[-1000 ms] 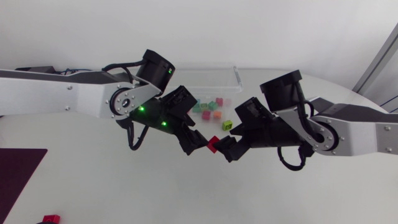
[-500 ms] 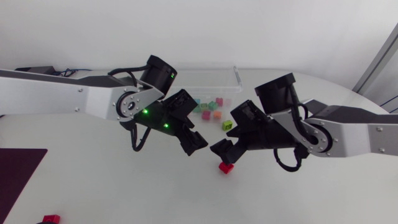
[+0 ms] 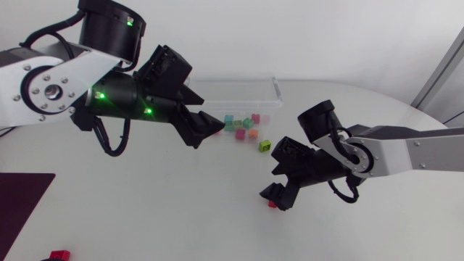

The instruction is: Pick up the duplo bricks and place them in the container

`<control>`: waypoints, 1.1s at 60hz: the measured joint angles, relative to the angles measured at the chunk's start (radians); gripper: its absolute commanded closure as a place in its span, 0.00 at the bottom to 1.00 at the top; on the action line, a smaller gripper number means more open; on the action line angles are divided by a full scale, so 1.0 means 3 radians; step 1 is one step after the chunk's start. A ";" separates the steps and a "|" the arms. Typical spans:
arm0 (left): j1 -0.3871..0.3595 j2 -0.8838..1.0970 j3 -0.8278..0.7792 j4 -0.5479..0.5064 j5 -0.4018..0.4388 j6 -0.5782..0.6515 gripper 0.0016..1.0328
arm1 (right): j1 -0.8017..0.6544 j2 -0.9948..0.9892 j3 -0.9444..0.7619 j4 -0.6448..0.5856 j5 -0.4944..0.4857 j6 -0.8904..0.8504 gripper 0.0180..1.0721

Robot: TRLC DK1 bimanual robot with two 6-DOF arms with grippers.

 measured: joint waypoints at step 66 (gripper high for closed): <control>0.0155 -0.0195 -0.0436 0.0151 -0.0251 0.0090 0.05 | 0.0034 0.0529 -0.0043 -0.0072 0.0181 -0.0657 0.70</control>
